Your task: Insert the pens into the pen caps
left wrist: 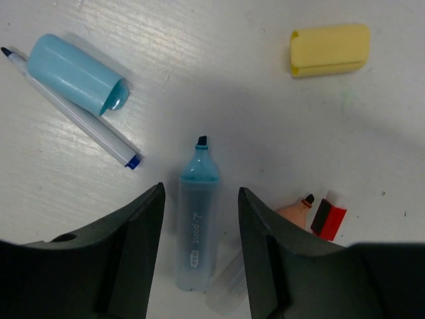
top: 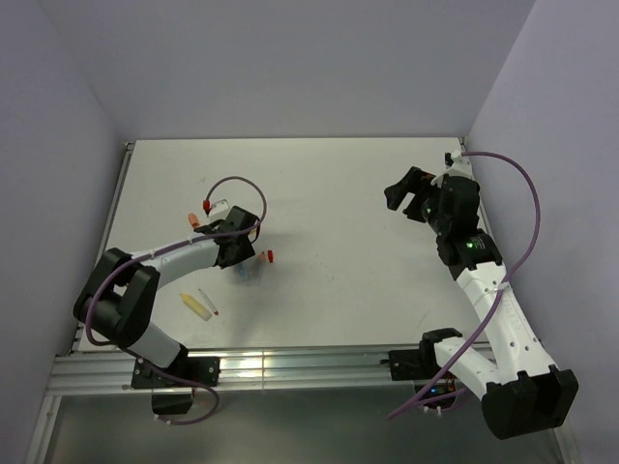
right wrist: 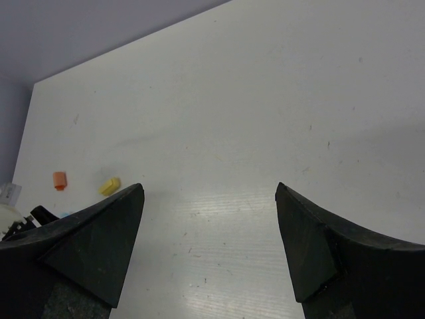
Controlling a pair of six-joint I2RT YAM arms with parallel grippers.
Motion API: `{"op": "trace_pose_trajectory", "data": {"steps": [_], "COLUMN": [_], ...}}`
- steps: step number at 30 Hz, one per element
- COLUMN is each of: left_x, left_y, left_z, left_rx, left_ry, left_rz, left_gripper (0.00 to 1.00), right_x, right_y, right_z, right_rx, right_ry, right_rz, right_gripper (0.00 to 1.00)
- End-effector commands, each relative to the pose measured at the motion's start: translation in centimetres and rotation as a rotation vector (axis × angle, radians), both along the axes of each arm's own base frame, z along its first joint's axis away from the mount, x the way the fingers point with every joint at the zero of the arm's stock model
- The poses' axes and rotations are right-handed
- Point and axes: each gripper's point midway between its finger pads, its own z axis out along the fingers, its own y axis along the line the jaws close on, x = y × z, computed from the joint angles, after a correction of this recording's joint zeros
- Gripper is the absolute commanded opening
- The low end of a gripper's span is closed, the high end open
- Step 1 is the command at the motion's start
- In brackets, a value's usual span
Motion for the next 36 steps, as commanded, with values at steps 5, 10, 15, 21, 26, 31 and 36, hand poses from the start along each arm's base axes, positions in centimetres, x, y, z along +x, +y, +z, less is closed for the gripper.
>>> {"op": "trace_pose_trajectory", "data": {"steps": [5,10,15,21,26,31,36], "left_x": [1.1,0.9,0.9,0.9,1.5,2.1,1.9], "left_y": [-0.6,-0.3,-0.3,-0.3,-0.5,-0.9,-2.2], "left_z": [-0.2,-1.2,-1.6,-0.7,2.7,7.7,11.8], "left_rx": [0.008,0.031,0.041,0.032,0.021,-0.029,-0.131], "left_ry": [-0.027,-0.002,0.012,-0.005,-0.059,-0.150,-0.222], "left_rz": [0.018,0.034,0.037,0.026,0.004,-0.017,-0.025], "left_gripper": [0.49,0.43,0.27,0.00,0.00,0.00,0.00], "right_x": [0.4,0.4,0.3,0.0,-0.4,-1.7,-3.2], "right_y": [0.0,0.0,0.1,1.3,3.7,8.5,13.4], "right_z": [1.7,1.7,1.7,1.7,2.1,2.1,1.3], "right_rx": [-0.002,-0.004,0.000,0.014,0.049,0.112,0.218], "right_ry": [-0.039,-0.038,-0.039,-0.039,-0.055,-0.045,-0.055], "right_rz": [0.002,0.002,0.011,0.079,0.213,0.423,0.589], "right_gripper": [0.86,0.86,0.85,0.83,0.82,0.77,0.73]}}
